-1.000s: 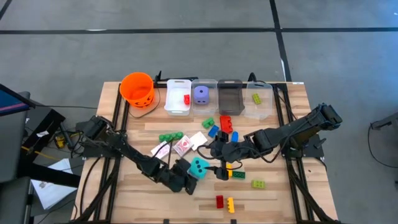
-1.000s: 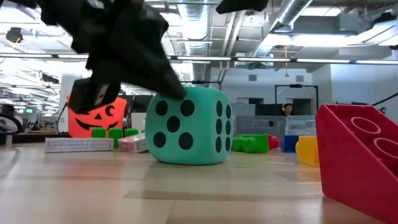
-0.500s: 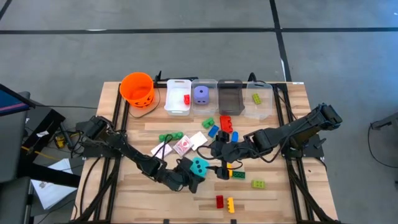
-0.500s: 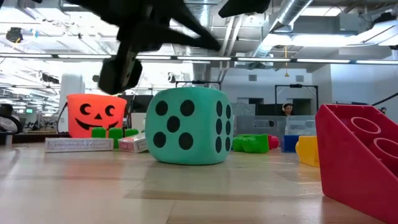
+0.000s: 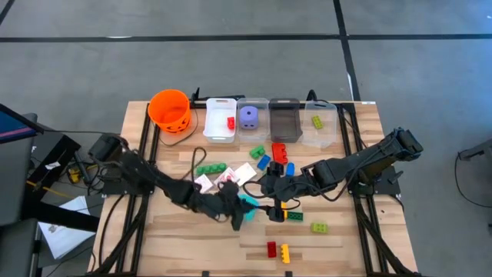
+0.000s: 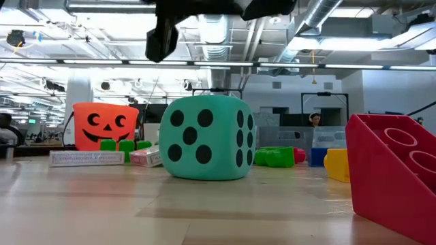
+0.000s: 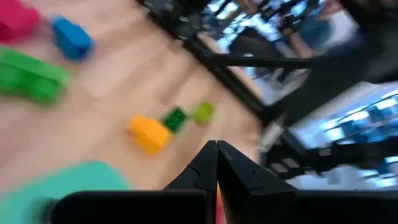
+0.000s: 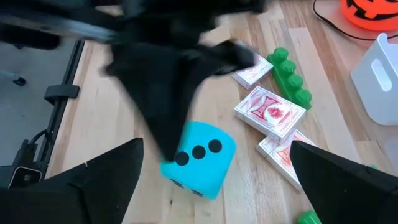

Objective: Pick & Place Toys
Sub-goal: Put the blue dice into the left transparent bin

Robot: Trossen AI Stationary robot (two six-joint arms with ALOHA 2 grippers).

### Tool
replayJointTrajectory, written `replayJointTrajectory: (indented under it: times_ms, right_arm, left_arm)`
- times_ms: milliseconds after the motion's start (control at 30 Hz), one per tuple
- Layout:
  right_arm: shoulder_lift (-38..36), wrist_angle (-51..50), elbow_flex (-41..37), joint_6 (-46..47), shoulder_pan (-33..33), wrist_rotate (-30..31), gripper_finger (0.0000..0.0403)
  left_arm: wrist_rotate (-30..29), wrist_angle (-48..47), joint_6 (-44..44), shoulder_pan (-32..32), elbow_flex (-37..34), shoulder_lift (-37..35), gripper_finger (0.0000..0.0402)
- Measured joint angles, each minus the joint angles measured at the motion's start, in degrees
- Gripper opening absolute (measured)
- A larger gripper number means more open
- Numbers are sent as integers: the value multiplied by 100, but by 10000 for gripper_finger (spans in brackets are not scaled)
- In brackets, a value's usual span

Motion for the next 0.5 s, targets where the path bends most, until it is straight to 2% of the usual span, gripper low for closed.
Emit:
replayJointTrajectory:
  times_ms: [200, 500]
  right_arm:
    - [0, -28, 0, 2, 0, 2, 395]
    - [0, -32, 0, 259, -2, 20, 395]
  left_arm:
    - [3, -2022, 129, 455, -1, -417, 0]
    - [687, -2354, 860, 976, -4, -387, 0]
